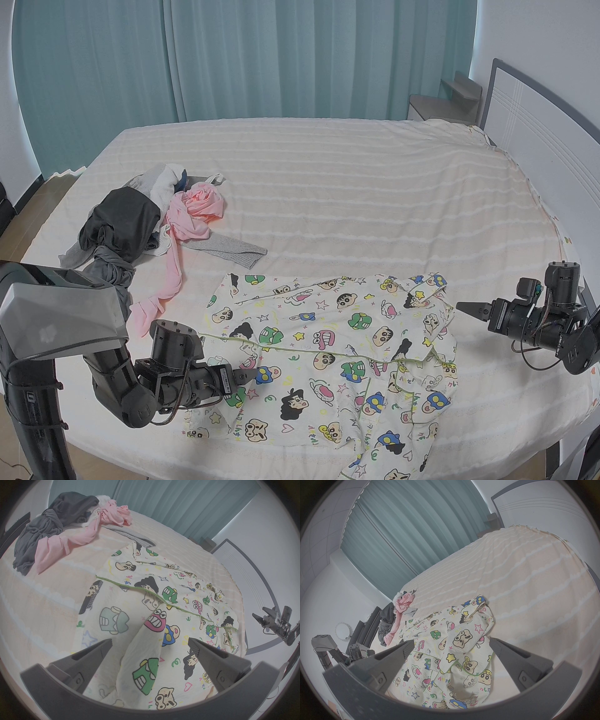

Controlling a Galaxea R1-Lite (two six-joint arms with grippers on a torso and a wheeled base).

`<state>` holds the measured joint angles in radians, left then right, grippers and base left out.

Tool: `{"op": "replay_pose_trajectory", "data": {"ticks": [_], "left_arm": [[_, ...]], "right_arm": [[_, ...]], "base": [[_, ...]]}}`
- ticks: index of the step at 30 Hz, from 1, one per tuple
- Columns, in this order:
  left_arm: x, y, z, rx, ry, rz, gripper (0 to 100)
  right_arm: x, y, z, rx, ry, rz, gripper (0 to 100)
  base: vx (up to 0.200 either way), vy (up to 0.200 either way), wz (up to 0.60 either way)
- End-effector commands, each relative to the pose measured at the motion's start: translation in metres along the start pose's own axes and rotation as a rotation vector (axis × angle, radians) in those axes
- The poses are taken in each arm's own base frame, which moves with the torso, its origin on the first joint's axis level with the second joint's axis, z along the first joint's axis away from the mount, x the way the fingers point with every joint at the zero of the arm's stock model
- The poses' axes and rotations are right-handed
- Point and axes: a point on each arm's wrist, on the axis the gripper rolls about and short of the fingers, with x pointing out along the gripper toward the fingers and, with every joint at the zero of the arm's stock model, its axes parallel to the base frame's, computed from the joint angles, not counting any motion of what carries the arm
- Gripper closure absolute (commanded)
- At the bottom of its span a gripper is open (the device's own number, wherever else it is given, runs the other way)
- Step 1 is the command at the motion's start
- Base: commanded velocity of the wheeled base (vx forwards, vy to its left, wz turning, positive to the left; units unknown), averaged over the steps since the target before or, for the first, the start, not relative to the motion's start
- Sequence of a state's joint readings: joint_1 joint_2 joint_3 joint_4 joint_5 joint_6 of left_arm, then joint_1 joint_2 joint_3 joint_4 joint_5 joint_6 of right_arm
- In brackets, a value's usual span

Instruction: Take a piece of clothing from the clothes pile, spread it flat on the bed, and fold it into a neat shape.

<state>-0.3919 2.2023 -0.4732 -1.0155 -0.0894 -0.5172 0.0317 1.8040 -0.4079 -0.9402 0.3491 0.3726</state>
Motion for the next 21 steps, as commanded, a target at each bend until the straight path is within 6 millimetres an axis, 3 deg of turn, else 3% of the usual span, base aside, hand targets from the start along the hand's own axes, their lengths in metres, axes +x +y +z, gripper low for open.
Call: {"op": "replay_pose_trajectory", "data": {"ticks": [1, 21], "left_arm": [[0.0027, -0.0011, -0.0037, 0.004, 0.012, 0.001, 0], [0.0033, 0.0008, -0.0128, 0.013, 0.042, 0.017, 0]], "right_arm": [[0.0005, -0.0006, -0.0003, 0.002, 0.002, -0.001, 0], [0.0020, -0.0013, -0.0017, 0.004, 0.010, -0.003, 0]], "base": [[0.000, 0.000, 0.00], [0.000, 0.000, 0.00]]}}
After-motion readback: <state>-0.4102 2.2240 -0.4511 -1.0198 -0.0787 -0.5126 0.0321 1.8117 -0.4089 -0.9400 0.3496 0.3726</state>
